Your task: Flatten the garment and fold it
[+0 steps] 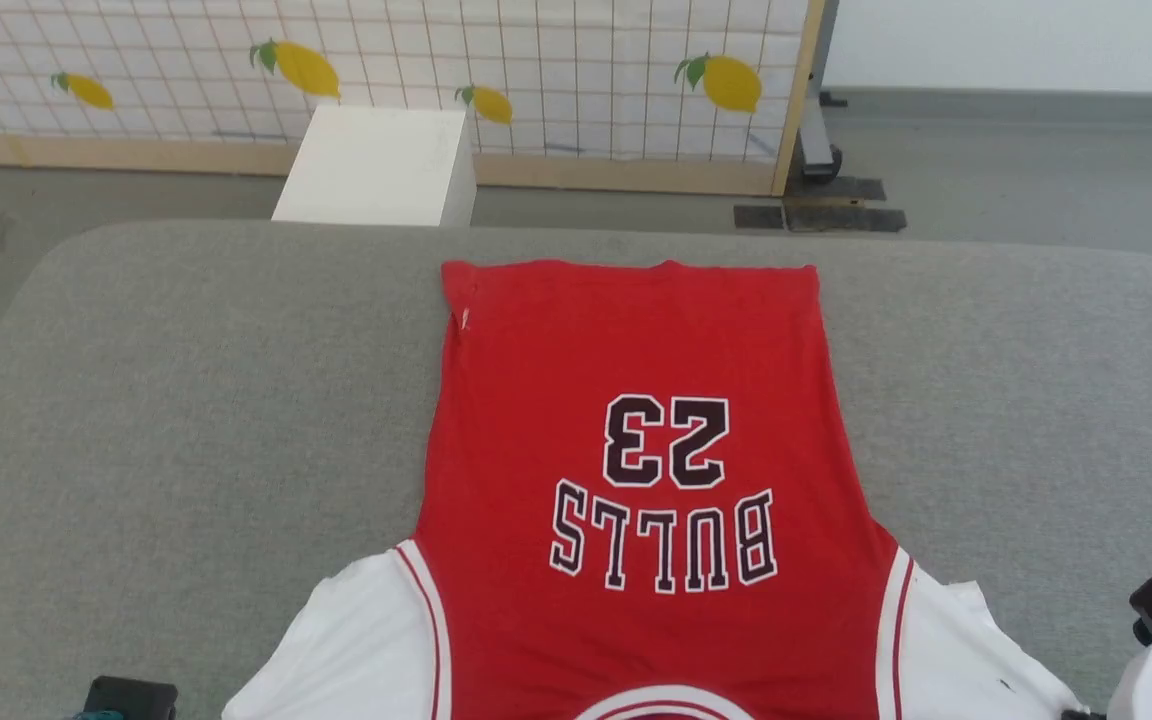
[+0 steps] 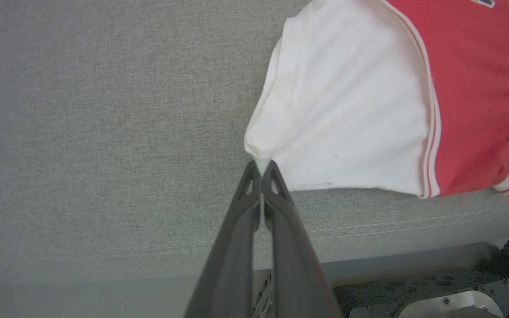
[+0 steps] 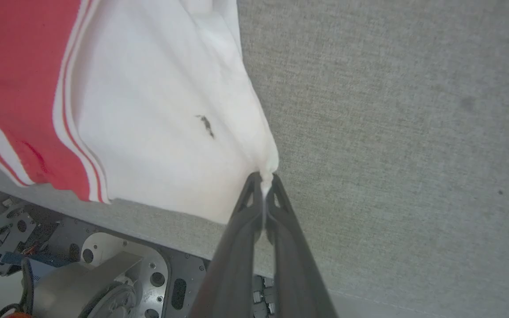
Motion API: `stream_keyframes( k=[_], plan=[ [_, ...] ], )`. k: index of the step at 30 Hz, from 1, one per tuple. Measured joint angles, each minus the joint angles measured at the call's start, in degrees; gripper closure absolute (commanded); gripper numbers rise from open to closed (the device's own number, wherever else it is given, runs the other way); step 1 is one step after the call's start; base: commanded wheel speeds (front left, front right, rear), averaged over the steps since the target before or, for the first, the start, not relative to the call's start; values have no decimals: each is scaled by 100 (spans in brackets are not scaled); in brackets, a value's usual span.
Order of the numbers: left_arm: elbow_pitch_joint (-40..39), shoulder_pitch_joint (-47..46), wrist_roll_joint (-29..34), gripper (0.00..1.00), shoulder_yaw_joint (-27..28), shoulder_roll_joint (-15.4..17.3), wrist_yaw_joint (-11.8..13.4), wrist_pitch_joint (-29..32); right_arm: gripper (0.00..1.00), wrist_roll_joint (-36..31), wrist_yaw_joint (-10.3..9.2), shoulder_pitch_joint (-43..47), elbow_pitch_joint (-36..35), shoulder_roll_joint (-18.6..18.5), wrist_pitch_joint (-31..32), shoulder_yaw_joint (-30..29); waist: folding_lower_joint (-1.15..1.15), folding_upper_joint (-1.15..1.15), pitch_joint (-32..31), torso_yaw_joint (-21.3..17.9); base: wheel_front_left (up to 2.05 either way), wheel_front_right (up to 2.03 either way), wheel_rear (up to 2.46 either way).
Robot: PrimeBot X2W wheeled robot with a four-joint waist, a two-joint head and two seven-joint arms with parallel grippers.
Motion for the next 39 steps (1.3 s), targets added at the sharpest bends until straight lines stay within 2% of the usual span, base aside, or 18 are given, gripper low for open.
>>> stream_keyframes(
  k=[6,7,12,19,27,31,39],
  plan=[
    [23,-200,8,100,-96,-108,-5,-129,100,-282,0,-25,-255,179,92,-357,0,0,192,131,0,0,0],
    [11,-264,8,100,-112,-124,-11,-144,0,-348,-2,-46,-313,186,85,-408,0,0,229,159,0,0,0],
    [-222,-468,8,100,-156,-170,-34,-153,0,-296,-2,-434,-592,278,119,-567,0,0,420,319,0,0,0],
    [-862,-736,82,100,-337,-280,-27,-109,0,-435,-2,-1837,-593,355,234,-779,0,0,859,607,0,0,0],
    [-1217,-1160,214,100,-649,-597,-26,-230,0,-950,-2,-3912,346,338,850,-699,1,0,1578,1049,0,0,0],
    [-1236,-1337,331,100,-805,-799,-29,-372,0,-1292,-2,-4860,914,216,1133,-522,1,0,1965,1293,0,0,0],
    [-1145,-1538,413,100,-984,-1101,-34,-677,0,-1875,-2,-5998,1983,2,1384,-279,2,0,2574,1804,0,0,0]
  ],
)
